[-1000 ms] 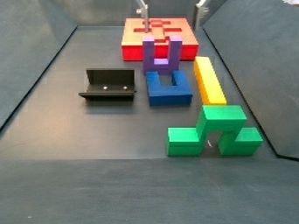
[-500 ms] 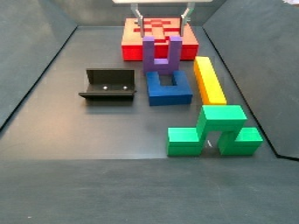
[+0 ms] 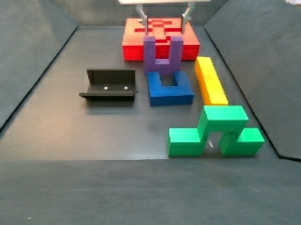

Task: Pick up the purple object. Move up. Move to above the board. Insert the purple object.
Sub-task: Pick up the purple object.

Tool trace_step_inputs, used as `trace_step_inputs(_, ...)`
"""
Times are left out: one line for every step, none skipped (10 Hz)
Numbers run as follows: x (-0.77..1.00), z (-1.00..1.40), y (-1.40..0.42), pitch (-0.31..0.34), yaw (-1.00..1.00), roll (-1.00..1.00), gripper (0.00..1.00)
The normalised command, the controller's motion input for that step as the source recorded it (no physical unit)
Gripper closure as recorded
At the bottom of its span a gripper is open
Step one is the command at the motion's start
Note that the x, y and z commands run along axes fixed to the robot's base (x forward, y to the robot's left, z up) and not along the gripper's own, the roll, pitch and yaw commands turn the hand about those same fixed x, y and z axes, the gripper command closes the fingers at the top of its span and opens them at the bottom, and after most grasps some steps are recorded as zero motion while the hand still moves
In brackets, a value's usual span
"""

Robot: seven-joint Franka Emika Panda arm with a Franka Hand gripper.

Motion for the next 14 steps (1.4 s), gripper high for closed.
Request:
trace_step_inputs(-0.49,0.19,-0.12,-0.05,-0.04,0.17,0.0)
trace_step_inputs(-0.11,-0.07,-0.11,-0.051,0.0,0.03,0.0)
trace_step_inputs(-0.03,-0.32,-0.17,-0.114,0.0,0.04,0.0)
trace_step_inputs(0.0,-0.65,-0.14,-0.149,0.0,0.08,0.0)
trace_step_inputs(-0.04,-0.62,-0.11,-0.154,0.0,0.08,0.0)
trace_step_inputs(-0.13,-0.57,-0.1,-0.173,0.0,0.08,0.0)
trace_step_inputs(-0.09,-0.53,-0.06,-0.13,0.0,0.08,0.0)
trace_step_inputs(-0.22,-0.49,-0.03,-0.163,0.0,0.07,0.0)
trace_step_inputs(-0.45,-0.14,0.0,-0.144,0.0,-0.02,0.0)
trace_step_inputs(-0.42,-0.04,0.0,-0.134,0.0,-0.03,0.0)
trace_step_inputs(-0.28,-0.12,0.0,-0.116,0.0,0.0,0.0)
trace_step_inputs(-0.2,-0.24,-0.01,-0.141,0.0,0.0,0.0)
trace_step_inputs(-0.07,-0.43,-0.04,-0.184,0.0,0.0,0.0)
trace_step_inputs(0.0,-0.53,0.0,-0.184,0.0,0.0,0.0)
